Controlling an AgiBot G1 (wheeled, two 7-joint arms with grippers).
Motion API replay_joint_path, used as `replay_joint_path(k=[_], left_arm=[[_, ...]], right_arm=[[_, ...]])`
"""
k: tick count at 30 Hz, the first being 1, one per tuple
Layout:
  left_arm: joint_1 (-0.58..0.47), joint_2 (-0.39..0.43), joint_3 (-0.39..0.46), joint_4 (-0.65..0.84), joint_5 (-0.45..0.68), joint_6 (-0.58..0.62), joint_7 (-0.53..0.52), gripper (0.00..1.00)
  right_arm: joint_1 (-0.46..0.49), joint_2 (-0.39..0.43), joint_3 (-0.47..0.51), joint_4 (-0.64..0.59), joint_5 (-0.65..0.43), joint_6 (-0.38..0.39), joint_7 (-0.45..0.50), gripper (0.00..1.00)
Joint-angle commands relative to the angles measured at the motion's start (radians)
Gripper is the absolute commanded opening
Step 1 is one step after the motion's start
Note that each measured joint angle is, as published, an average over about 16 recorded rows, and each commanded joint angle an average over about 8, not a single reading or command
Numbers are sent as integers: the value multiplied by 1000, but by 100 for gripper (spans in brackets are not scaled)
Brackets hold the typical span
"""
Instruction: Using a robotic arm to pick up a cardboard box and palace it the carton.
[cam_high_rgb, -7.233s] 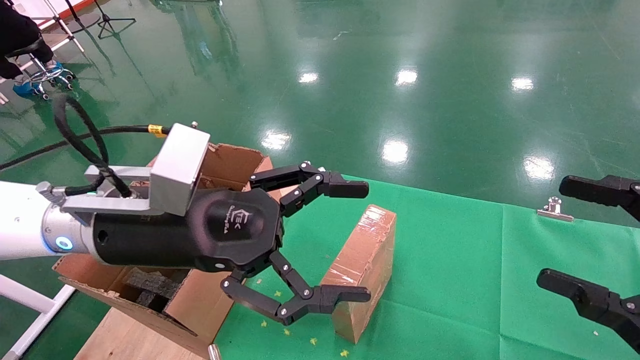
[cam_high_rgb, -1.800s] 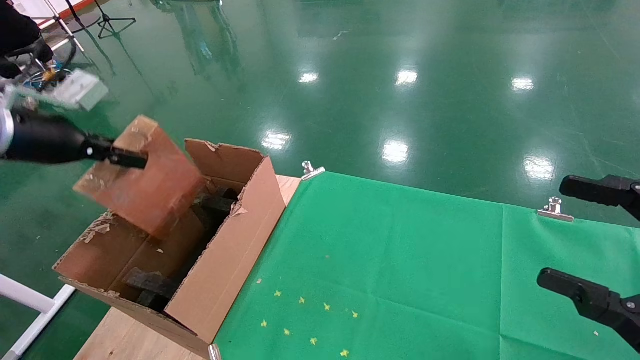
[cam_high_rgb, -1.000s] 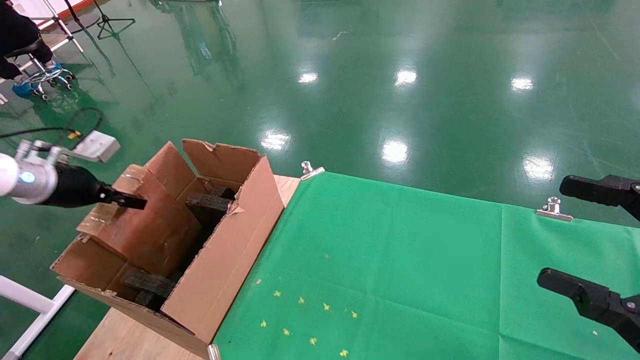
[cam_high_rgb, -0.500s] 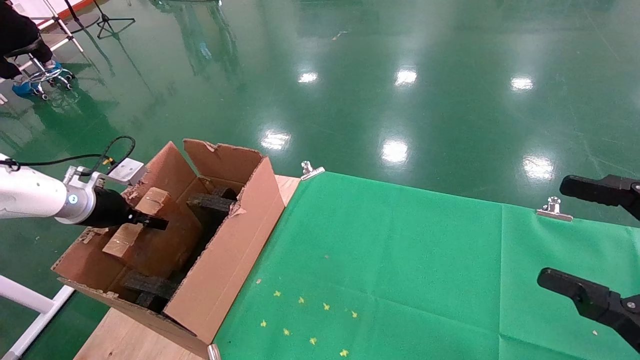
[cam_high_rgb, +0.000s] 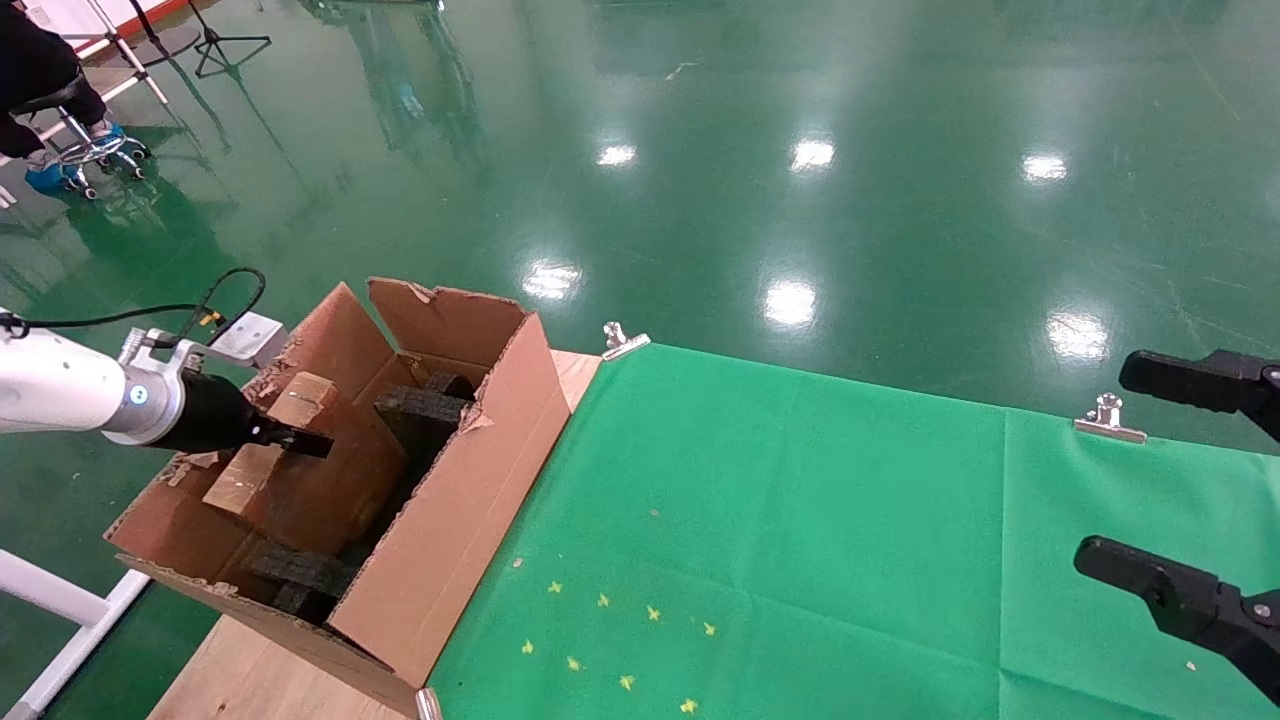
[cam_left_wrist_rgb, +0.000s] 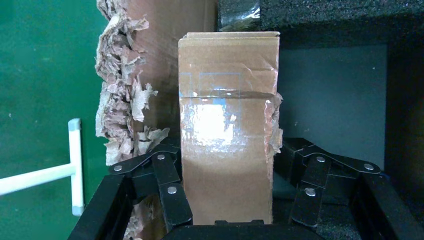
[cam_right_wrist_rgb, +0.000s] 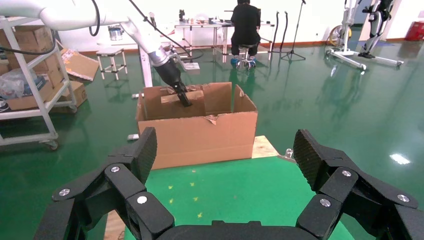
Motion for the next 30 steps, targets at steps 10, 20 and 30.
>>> replay_joint_path(k=[10, 20, 30], left_arm=[[-2, -6, 0, -11, 0, 7, -2, 100], [-21, -14, -14, -35, -23, 31, 6, 100], [-92, -116, -101, -195, -179, 188, 61, 100]], right_arm=[[0, 0, 0, 0, 0, 0, 0, 100], [0, 0, 0, 0, 0, 0, 0, 100], [0, 0, 0, 0, 0, 0, 0, 100]])
